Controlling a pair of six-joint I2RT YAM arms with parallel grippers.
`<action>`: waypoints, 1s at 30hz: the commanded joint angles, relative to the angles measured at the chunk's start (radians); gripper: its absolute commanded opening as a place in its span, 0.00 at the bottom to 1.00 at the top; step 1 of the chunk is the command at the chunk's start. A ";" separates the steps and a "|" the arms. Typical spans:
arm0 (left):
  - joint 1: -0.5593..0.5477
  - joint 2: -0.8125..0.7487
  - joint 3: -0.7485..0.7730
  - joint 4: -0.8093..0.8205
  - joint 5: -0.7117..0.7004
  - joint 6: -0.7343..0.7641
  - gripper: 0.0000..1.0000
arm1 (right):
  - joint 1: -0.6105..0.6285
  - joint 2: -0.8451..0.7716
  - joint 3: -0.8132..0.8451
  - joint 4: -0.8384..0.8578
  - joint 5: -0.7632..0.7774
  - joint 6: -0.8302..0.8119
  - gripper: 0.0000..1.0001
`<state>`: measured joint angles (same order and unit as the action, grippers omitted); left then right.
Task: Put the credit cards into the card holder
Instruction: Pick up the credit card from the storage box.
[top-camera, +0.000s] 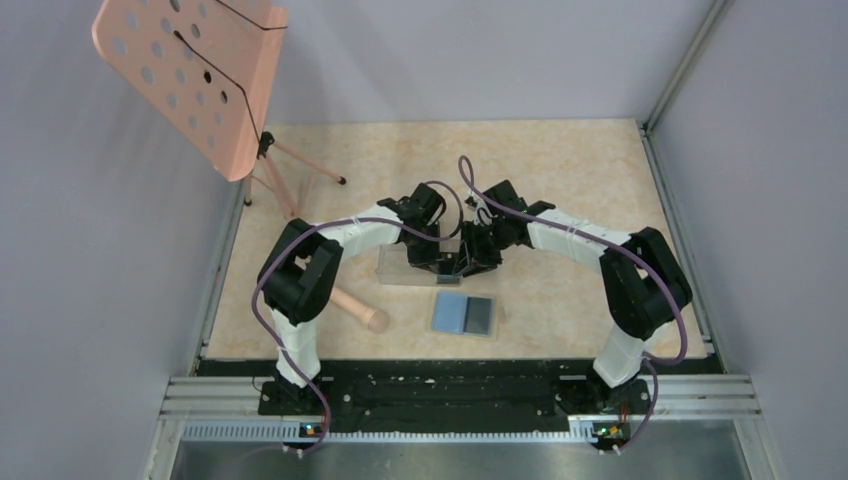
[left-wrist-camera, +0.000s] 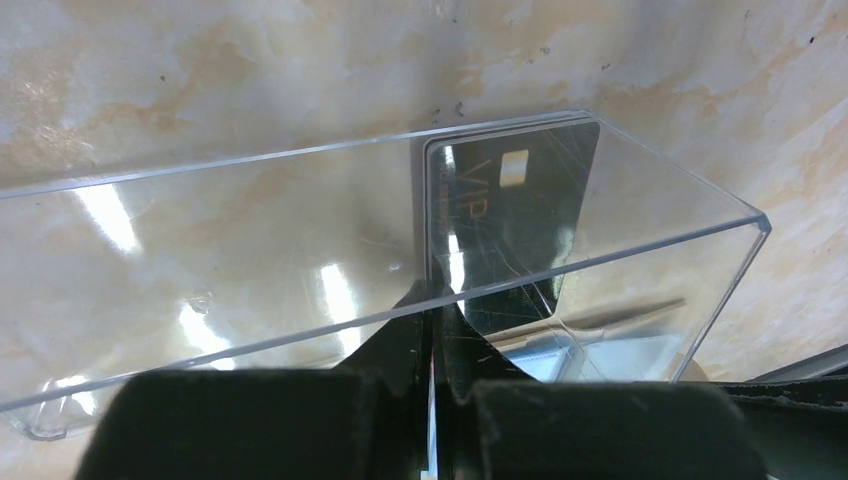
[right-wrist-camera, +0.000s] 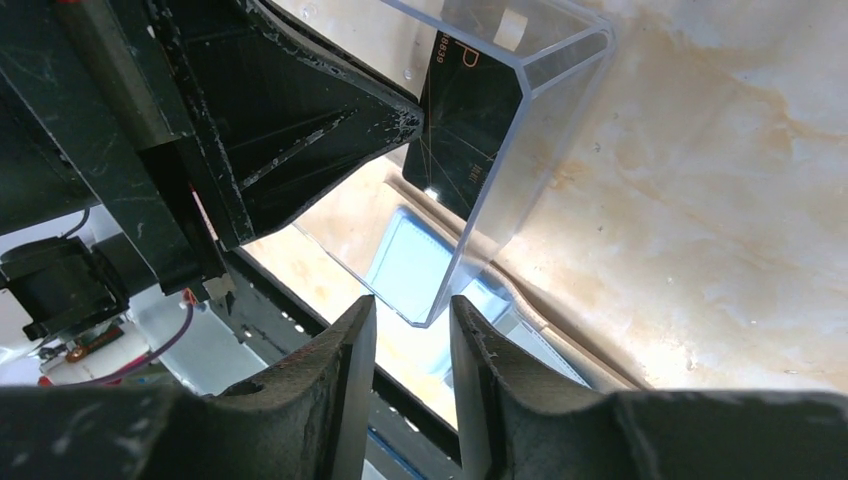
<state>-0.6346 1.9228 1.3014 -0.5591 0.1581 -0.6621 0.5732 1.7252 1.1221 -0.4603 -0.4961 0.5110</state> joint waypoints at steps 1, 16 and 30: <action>-0.018 -0.039 0.038 0.000 0.000 0.002 0.00 | 0.002 -0.020 0.046 0.009 0.004 -0.025 0.31; -0.052 -0.079 0.056 0.007 -0.015 -0.032 0.01 | 0.002 -0.041 0.029 0.019 -0.007 -0.021 0.24; -0.077 -0.103 0.056 0.048 0.004 -0.036 0.12 | 0.002 -0.058 0.009 0.036 -0.003 -0.009 0.25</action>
<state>-0.6785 1.8843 1.3224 -0.5945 0.0986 -0.6788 0.5732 1.7214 1.1202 -0.4828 -0.4866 0.4984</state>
